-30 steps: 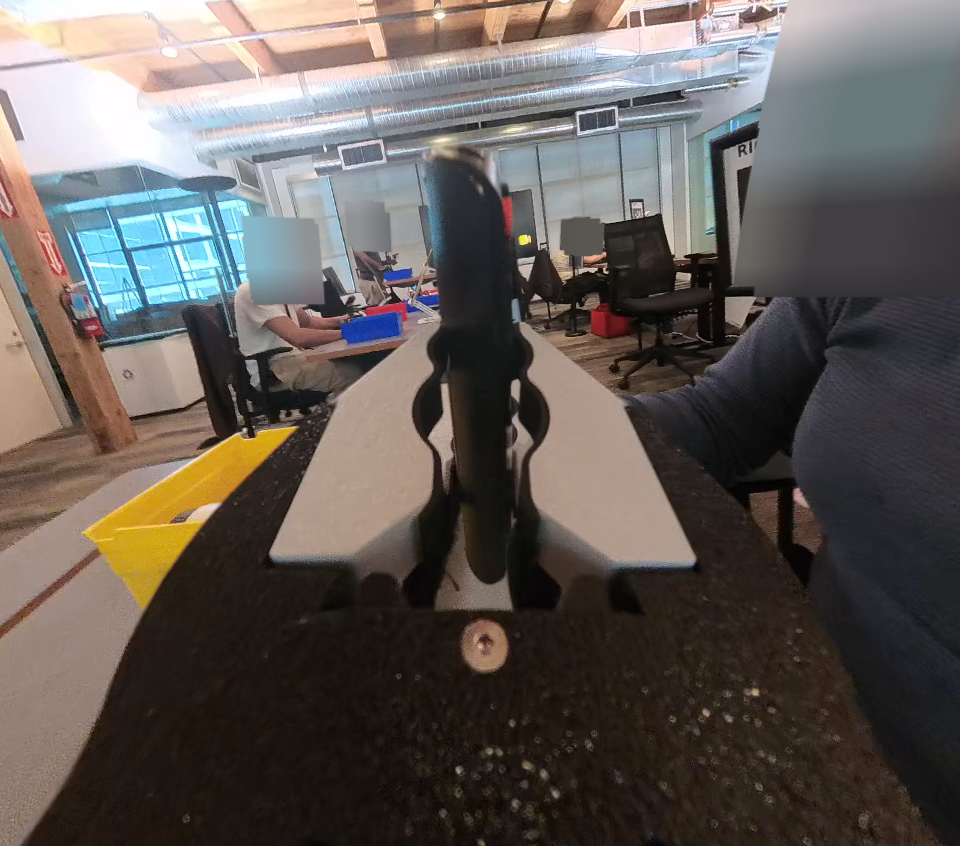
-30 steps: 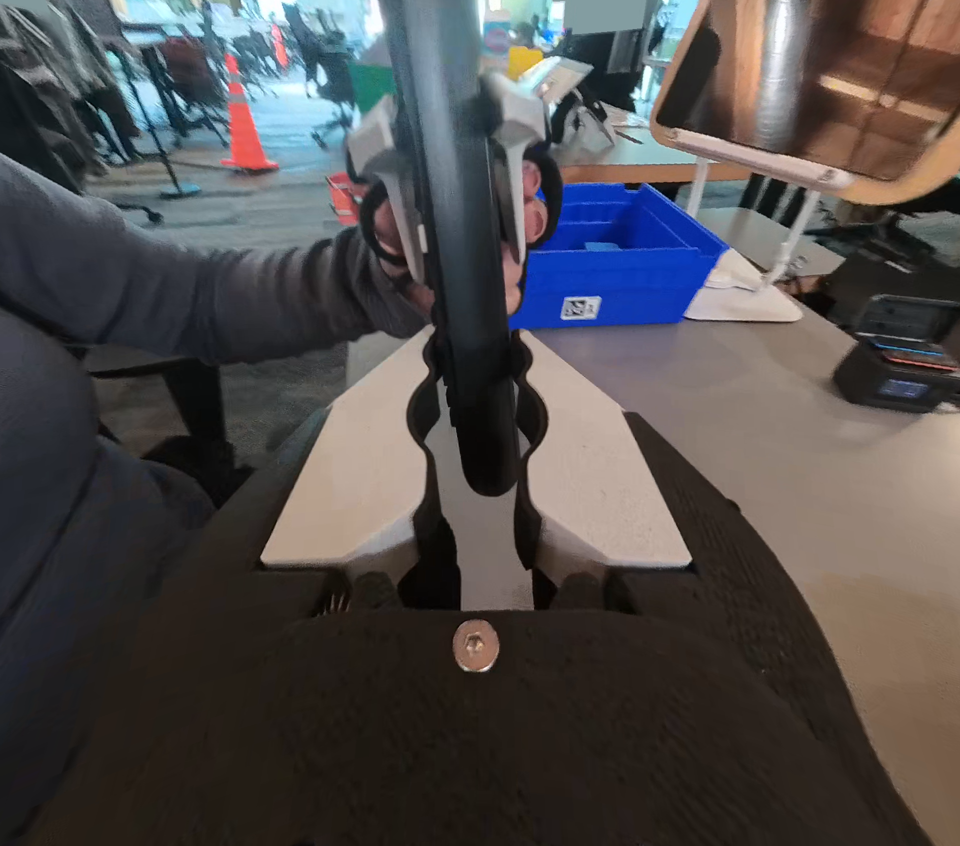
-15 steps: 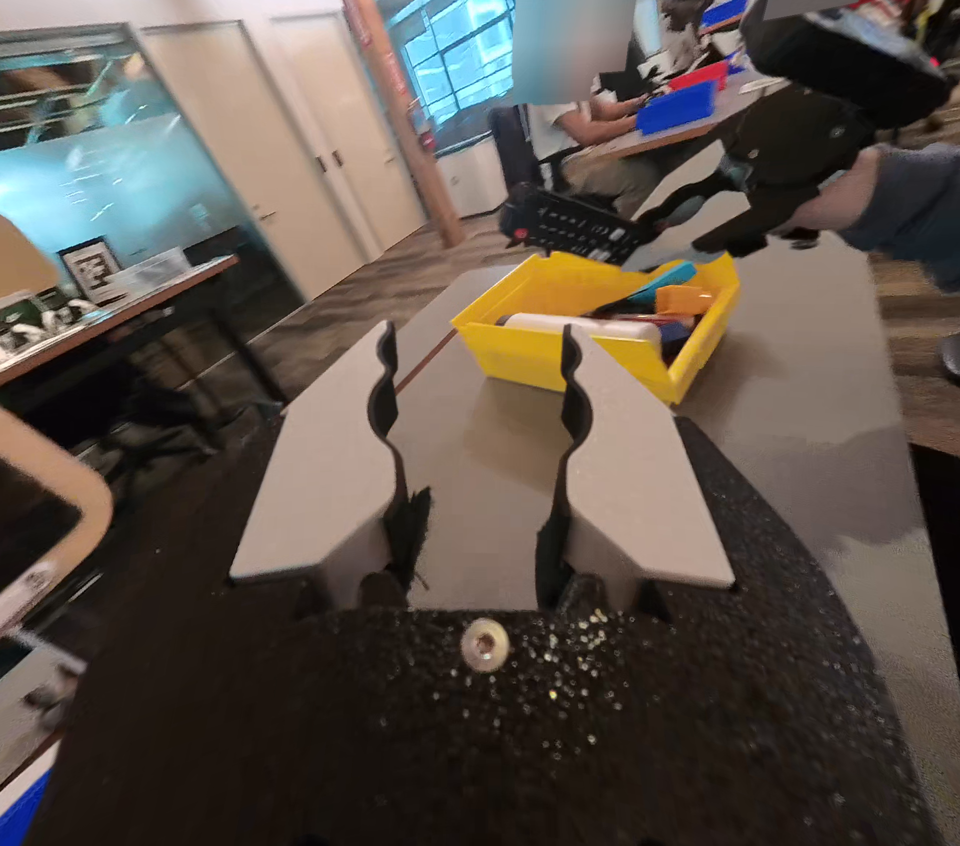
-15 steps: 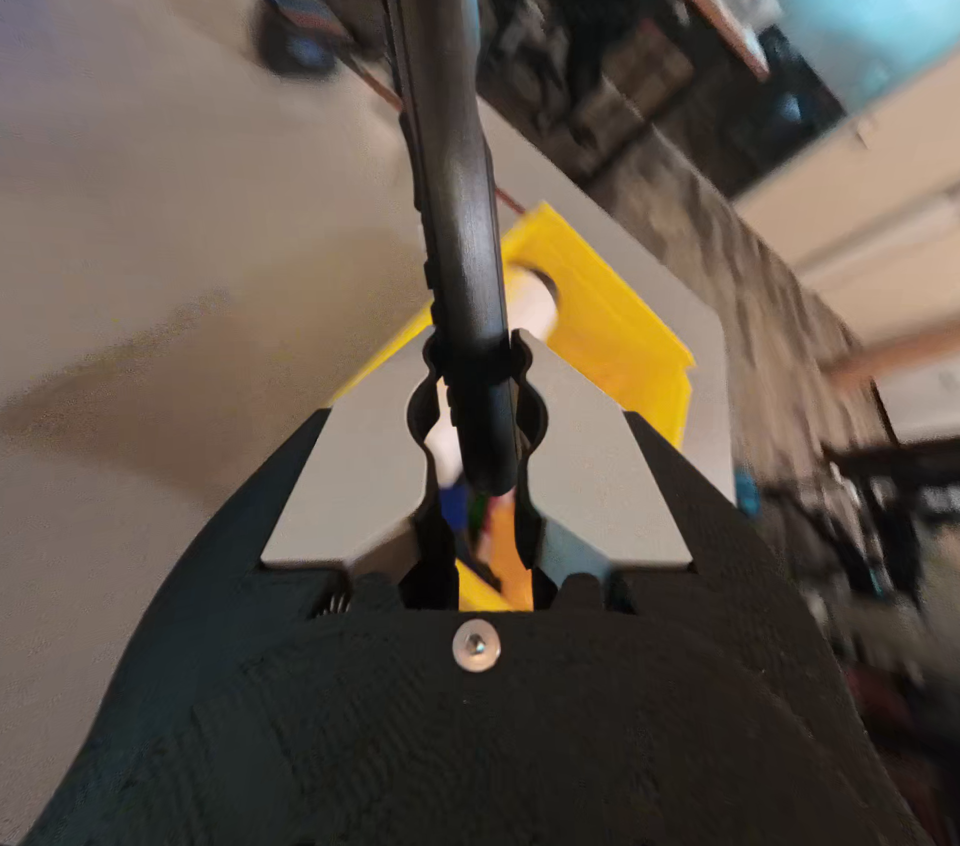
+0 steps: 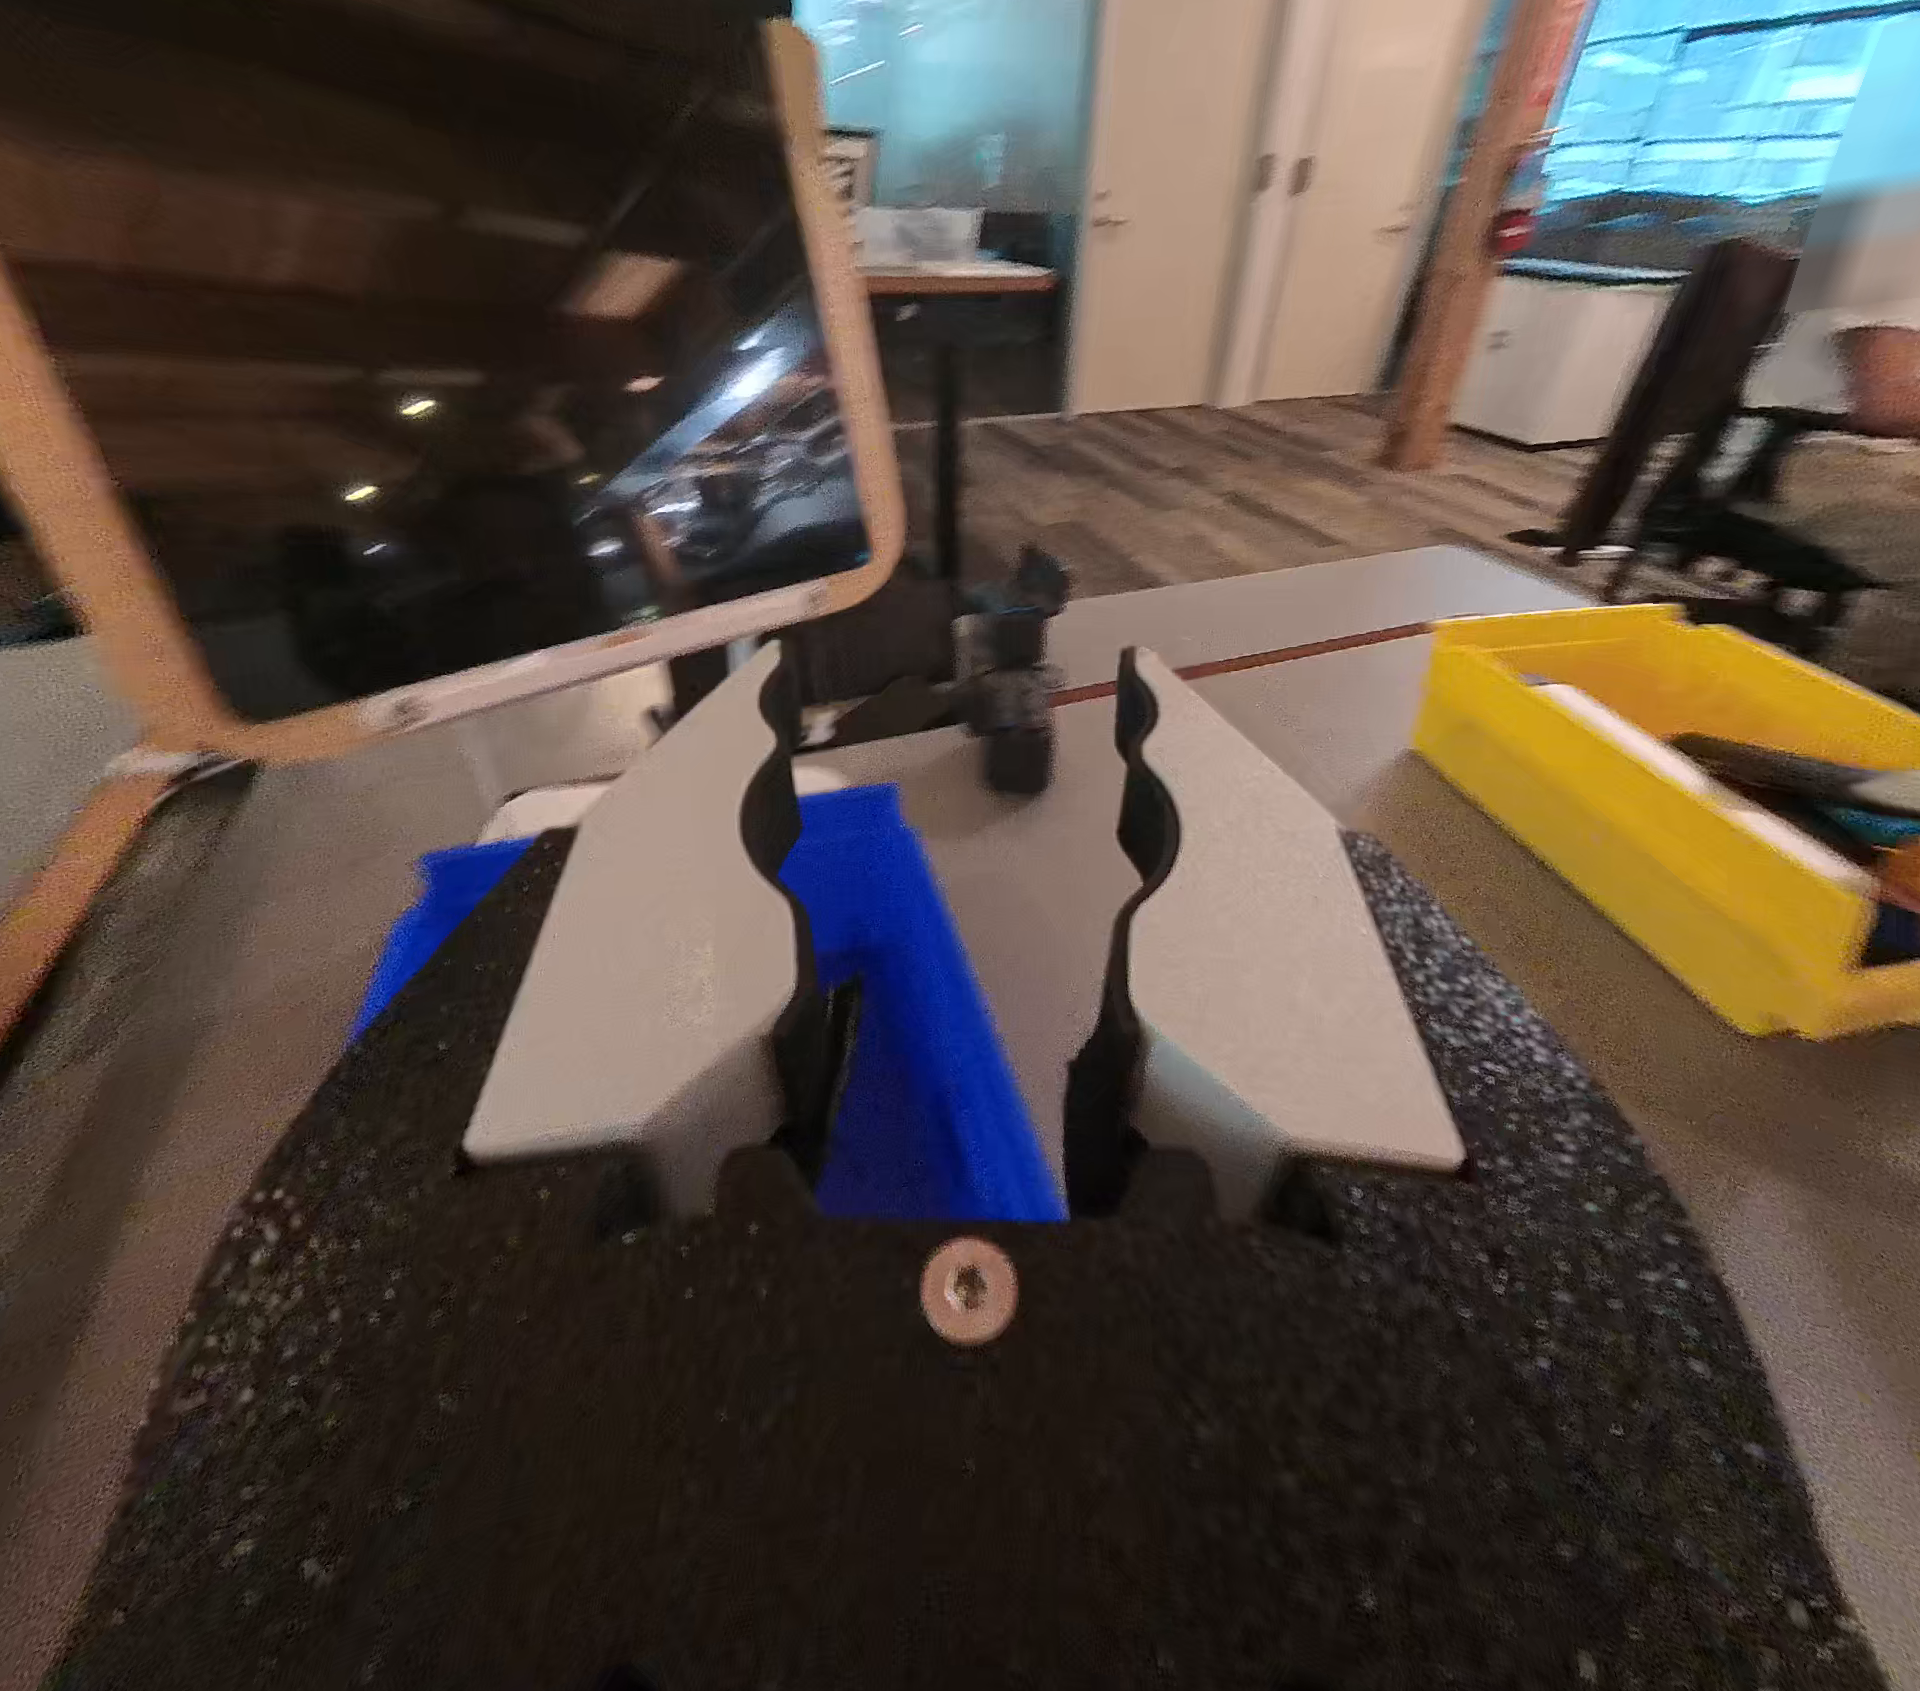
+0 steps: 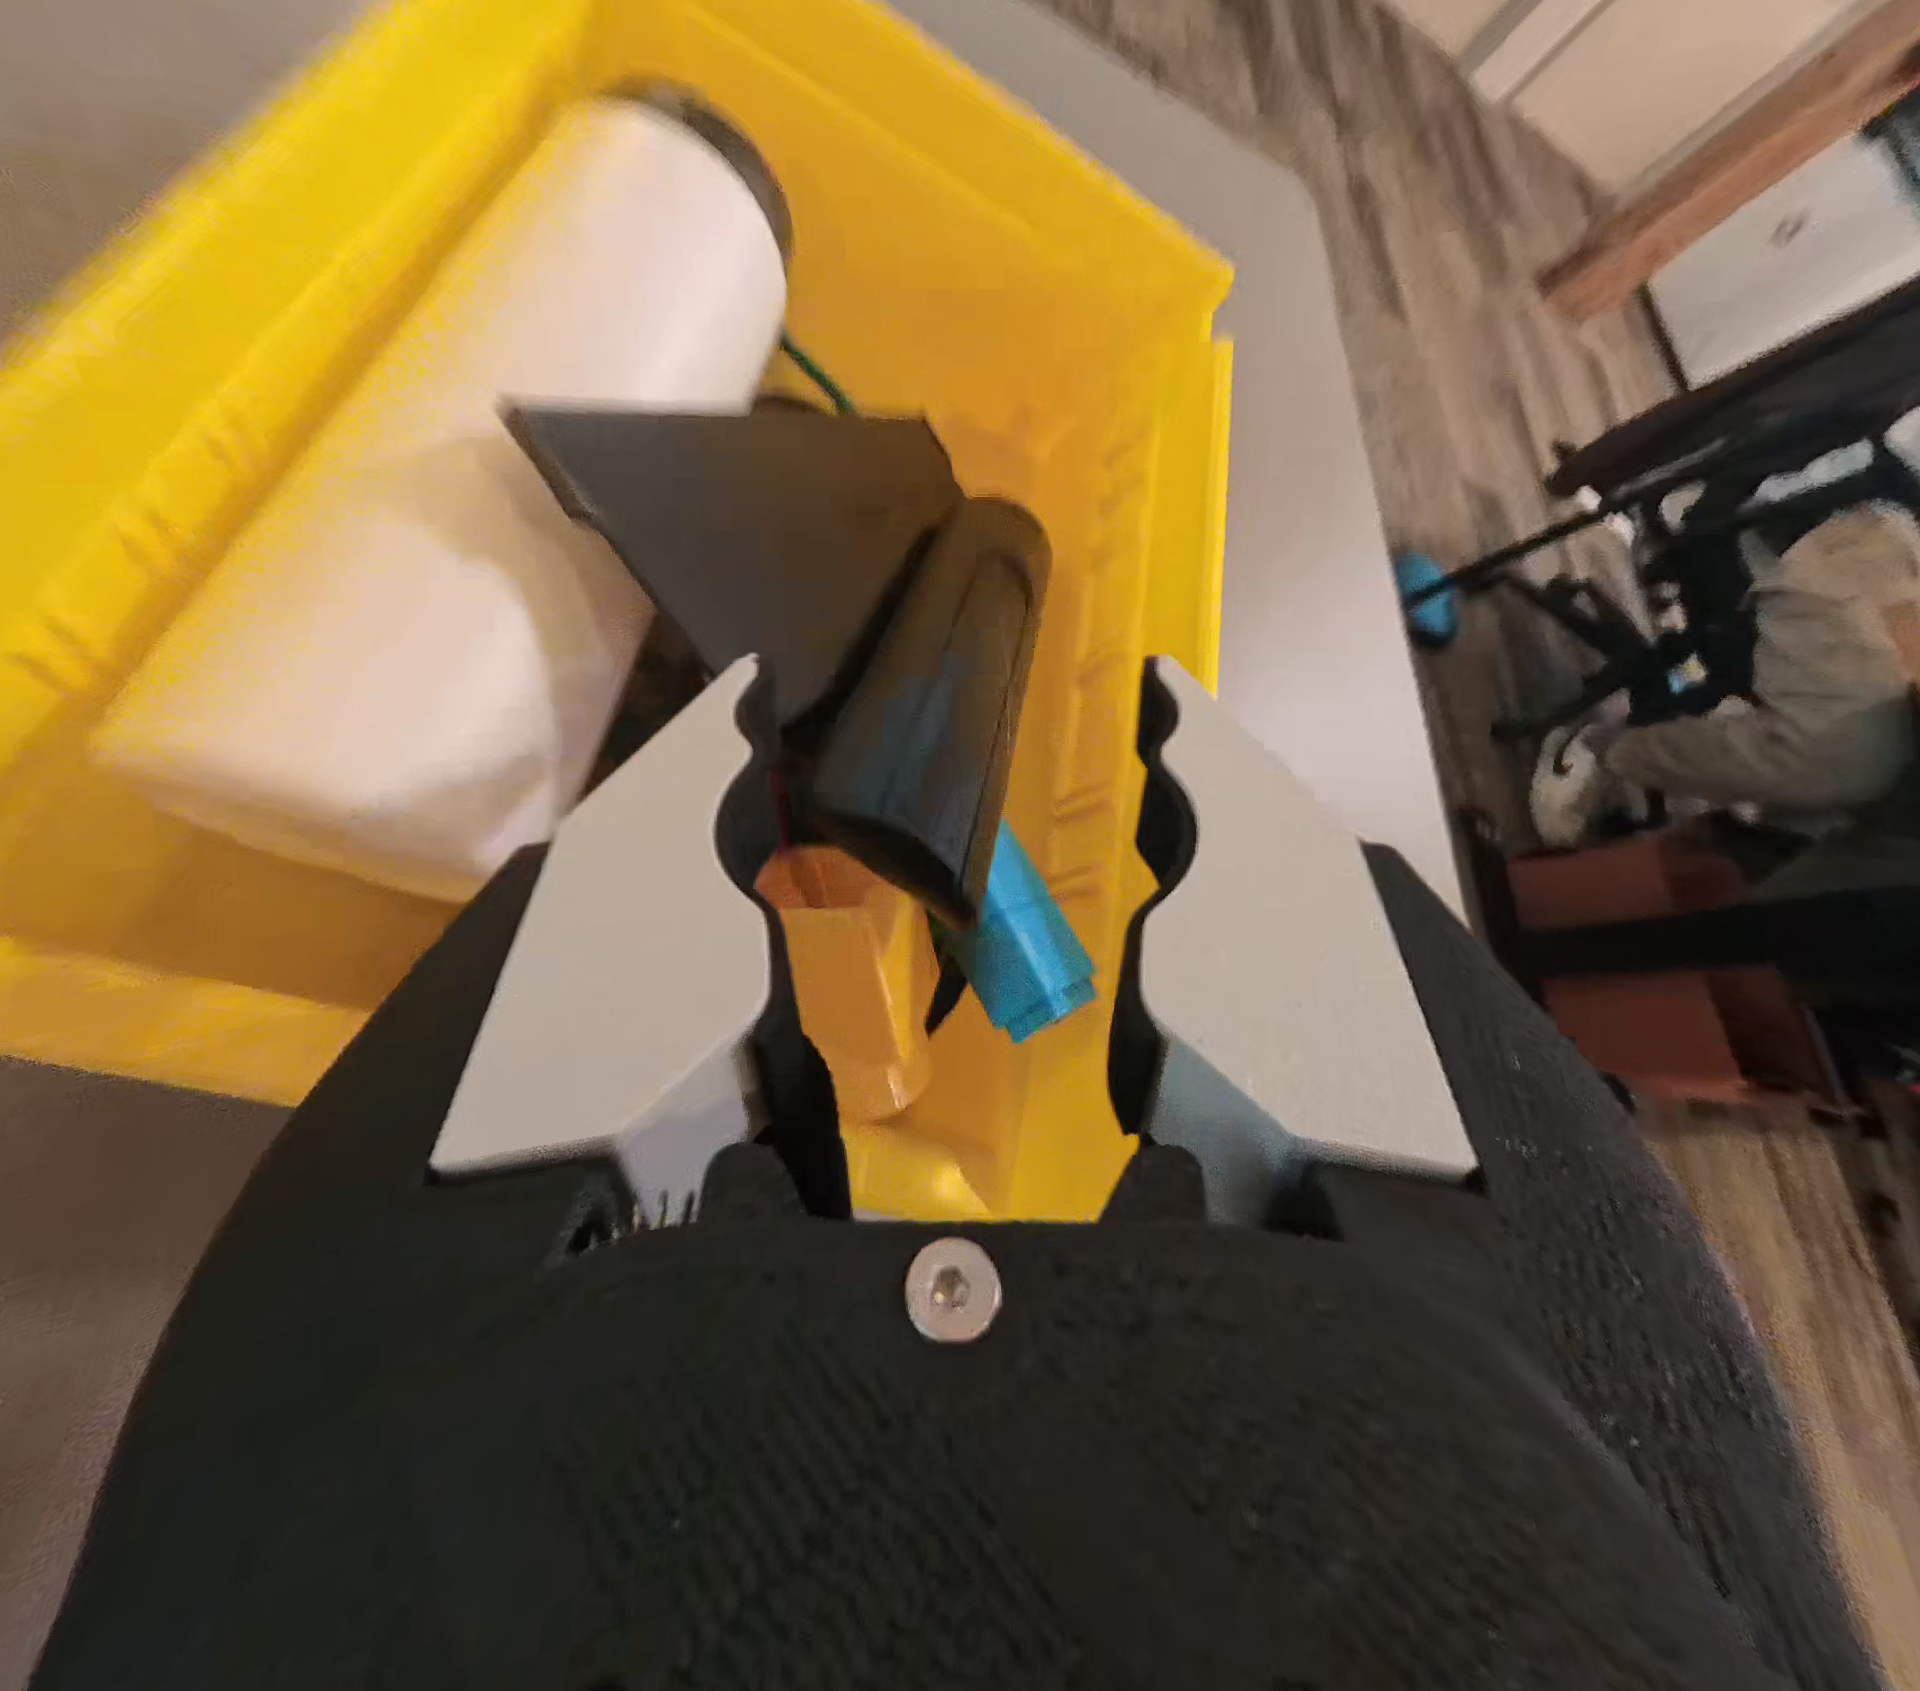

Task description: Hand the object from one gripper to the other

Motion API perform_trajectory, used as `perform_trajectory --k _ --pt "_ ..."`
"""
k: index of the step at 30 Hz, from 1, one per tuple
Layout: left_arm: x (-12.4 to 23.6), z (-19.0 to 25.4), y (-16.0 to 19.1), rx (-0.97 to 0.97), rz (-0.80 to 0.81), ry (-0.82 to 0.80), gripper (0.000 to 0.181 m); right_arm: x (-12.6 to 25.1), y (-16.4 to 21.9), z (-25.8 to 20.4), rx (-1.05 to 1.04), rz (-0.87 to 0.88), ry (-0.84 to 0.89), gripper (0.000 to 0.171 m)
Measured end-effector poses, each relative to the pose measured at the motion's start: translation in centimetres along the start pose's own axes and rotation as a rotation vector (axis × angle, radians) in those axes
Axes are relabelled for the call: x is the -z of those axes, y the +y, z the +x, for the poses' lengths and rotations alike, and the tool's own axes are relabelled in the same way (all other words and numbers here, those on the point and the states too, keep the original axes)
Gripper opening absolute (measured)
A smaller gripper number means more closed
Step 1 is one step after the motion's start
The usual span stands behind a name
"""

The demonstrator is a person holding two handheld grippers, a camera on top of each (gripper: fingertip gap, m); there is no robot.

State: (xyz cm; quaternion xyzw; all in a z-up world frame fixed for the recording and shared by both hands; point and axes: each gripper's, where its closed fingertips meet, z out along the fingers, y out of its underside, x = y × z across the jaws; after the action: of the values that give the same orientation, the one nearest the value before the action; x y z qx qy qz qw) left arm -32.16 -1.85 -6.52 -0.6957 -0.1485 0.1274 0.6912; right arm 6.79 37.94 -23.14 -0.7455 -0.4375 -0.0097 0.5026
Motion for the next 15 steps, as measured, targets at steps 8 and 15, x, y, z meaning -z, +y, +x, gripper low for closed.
perform_trajectory --k 8,15 --pt "0.2 -6.9 5.5 0.047 -0.216 -0.204 0.060 11.8 -13.8 -11.4 -0.195 0.856 -0.415 0.085" --pt "-5.3 -8.8 16.0 0.060 -0.626 -0.172 0.068 14.9 -12.3 -22.2 0.052 1.158 -0.474 0.077"
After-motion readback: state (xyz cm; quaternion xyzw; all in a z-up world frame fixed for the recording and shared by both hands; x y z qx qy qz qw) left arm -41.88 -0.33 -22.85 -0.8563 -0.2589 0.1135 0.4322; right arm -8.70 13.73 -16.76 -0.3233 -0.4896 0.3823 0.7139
